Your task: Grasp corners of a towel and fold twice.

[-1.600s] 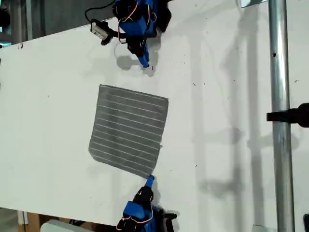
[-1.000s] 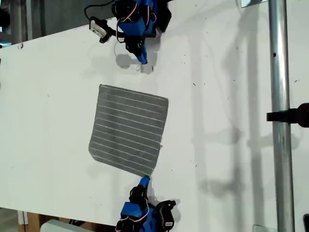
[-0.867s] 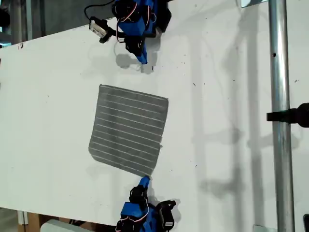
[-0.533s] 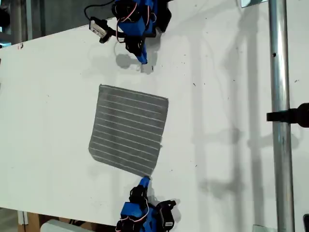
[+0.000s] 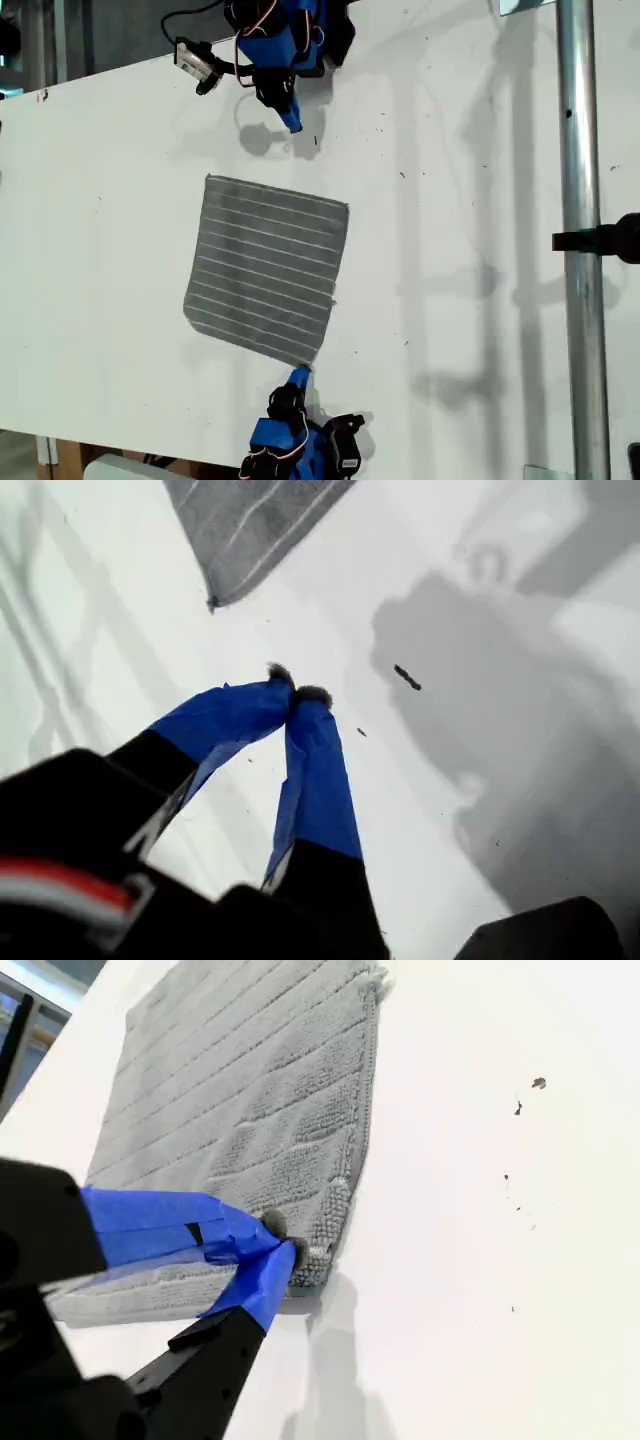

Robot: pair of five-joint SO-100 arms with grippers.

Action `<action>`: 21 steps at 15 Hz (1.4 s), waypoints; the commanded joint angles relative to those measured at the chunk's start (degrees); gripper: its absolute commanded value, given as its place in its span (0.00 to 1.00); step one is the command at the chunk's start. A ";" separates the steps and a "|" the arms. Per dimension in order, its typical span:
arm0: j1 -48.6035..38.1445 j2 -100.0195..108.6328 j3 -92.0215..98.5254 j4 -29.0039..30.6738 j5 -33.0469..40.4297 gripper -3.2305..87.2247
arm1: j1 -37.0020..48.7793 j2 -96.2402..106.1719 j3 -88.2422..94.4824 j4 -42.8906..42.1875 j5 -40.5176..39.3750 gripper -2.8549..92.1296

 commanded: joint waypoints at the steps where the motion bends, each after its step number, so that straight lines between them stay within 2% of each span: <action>1: -0.09 -0.09 0.44 0.18 -0.18 0.00 | -0.09 -17.40 -14.06 -4.83 -6.15 0.03; 5: -0.09 -0.09 0.44 0.26 -0.44 0.00 | -2.72 -52.91 -46.23 -4.31 -19.42 0.03; 7: -0.09 -0.09 0.44 0.26 -0.79 0.00 | -6.42 -69.96 -64.95 0.35 -24.52 0.03; 9: 0.00 -0.09 0.44 0.26 -1.05 0.00 | -9.84 -82.79 -79.01 3.96 -27.33 0.03; 11: 0.18 -0.09 0.44 0.26 -1.41 0.00 | -12.22 -88.68 -84.29 4.75 -27.95 0.03; 12: 0.53 -0.09 0.44 0.26 -1.93 0.00 | -12.83 -89.65 -84.20 4.66 -28.21 0.05; 14: 1.23 -0.09 -2.46 -0.26 -2.29 0.01 | -13.01 -92.02 -83.50 5.36 -28.39 0.19; 16: 1.14 -5.19 -14.41 3.69 -2.99 0.00 | -12.48 -95.80 -82.00 5.62 -28.39 0.26; 18: 1.85 -29.09 -35.07 6.15 -3.08 0.00 | -12.13 -100.55 -82.27 5.19 -29.09 0.28; 19: 1.58 -40.43 -46.76 11.25 -1.49 0.01 | -11.95 -102.04 -82.44 4.92 -29.27 0.28; 21: -0.44 -56.34 -66.36 23.12 3.43 0.10 | -11.34 -104.15 -82.27 5.27 -30.15 0.29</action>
